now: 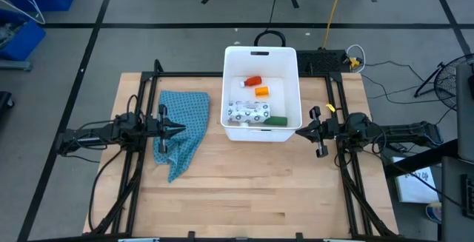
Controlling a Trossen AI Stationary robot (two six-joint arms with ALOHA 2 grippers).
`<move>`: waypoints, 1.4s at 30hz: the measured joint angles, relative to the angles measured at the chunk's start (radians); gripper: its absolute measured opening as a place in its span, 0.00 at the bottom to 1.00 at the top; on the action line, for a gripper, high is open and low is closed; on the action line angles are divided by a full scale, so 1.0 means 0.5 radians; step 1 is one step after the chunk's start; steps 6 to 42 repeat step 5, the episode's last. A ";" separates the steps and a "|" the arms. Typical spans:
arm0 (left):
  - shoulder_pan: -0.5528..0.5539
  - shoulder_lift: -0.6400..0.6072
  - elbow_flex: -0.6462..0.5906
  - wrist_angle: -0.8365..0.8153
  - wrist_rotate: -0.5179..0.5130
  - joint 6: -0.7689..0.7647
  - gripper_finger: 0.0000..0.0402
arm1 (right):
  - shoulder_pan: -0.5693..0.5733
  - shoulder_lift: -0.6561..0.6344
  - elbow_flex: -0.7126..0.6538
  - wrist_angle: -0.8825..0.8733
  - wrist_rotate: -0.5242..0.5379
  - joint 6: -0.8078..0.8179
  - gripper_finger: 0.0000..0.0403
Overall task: Pick & place medical supplies in basket/bin
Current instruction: Return to Home Position
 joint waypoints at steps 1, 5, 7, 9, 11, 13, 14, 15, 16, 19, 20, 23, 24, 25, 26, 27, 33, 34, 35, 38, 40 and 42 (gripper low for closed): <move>-0.001 0.001 0.000 0.000 0.000 0.001 0.10 | 0.000 0.000 0.001 0.000 0.000 0.000 0.00; -0.001 0.001 0.000 0.000 0.000 0.001 0.10 | 0.000 0.000 0.001 0.000 0.000 0.000 0.00; -0.001 0.001 0.000 0.000 0.000 0.001 0.10 | 0.000 0.000 0.001 0.000 0.000 0.000 0.00; -0.001 0.001 0.000 0.000 0.000 0.001 0.10 | 0.000 0.000 0.001 0.000 0.000 0.000 0.00; -0.001 0.001 0.000 0.000 0.000 0.001 0.10 | 0.000 0.000 0.001 0.000 0.000 0.000 0.00; -0.001 0.001 0.000 0.000 0.000 0.001 0.10 | 0.000 0.000 0.001 0.000 0.000 0.000 0.00; -0.001 0.001 0.000 0.000 0.000 0.001 0.10 | 0.000 0.000 0.001 0.000 0.000 0.000 0.00; -0.001 0.001 0.000 0.000 0.000 0.001 0.10 | 0.000 0.000 0.001 0.000 0.000 0.000 0.00; -0.001 0.001 0.000 0.000 0.000 0.001 0.10 | 0.000 0.000 0.001 0.000 0.000 0.000 0.00; -0.001 0.001 0.000 0.000 0.000 0.001 0.10 | 0.000 0.000 0.001 0.000 0.000 0.000 0.00; -0.001 0.001 0.000 0.000 0.000 0.001 0.10 | 0.000 0.000 0.001 0.000 0.000 0.000 0.00; -0.001 0.001 0.000 0.000 0.000 0.001 0.10 | 0.000 0.000 0.001 0.000 0.000 0.000 0.00; -0.001 0.001 0.000 0.000 0.000 0.001 0.10 | 0.000 0.000 0.001 0.000 0.000 0.000 0.00; -0.001 0.001 0.000 0.000 0.000 0.001 0.10 | 0.000 0.000 0.001 0.000 0.000 0.000 0.00; -0.001 0.001 0.000 0.000 0.000 0.001 0.10 | 0.000 0.000 0.001 0.000 0.000 0.000 0.00; -0.001 0.001 0.000 0.000 0.000 0.001 0.10 | 0.000 0.000 0.001 0.000 0.000 0.000 0.00; -0.001 0.001 0.000 0.000 0.000 0.001 0.10 | 0.000 0.000 0.001 0.000 0.000 0.000 0.00; -0.001 0.001 0.000 0.000 0.000 0.001 0.10 | 0.000 0.000 0.001 0.000 0.000 0.000 0.00; -0.001 0.001 0.000 0.000 0.000 0.001 0.10 | 0.000 0.000 0.001 0.000 0.000 0.000 0.00; -0.001 0.001 0.000 0.000 0.000 0.001 0.10 | 0.000 0.000 0.001 0.000 0.000 0.000 0.00; -0.001 0.001 0.000 0.000 0.000 0.001 0.10 | 0.000 0.000 0.001 0.000 0.000 0.000 0.00; -0.001 0.001 0.000 0.000 0.000 0.001 0.10 | 0.000 0.000 0.001 0.000 0.000 0.000 0.00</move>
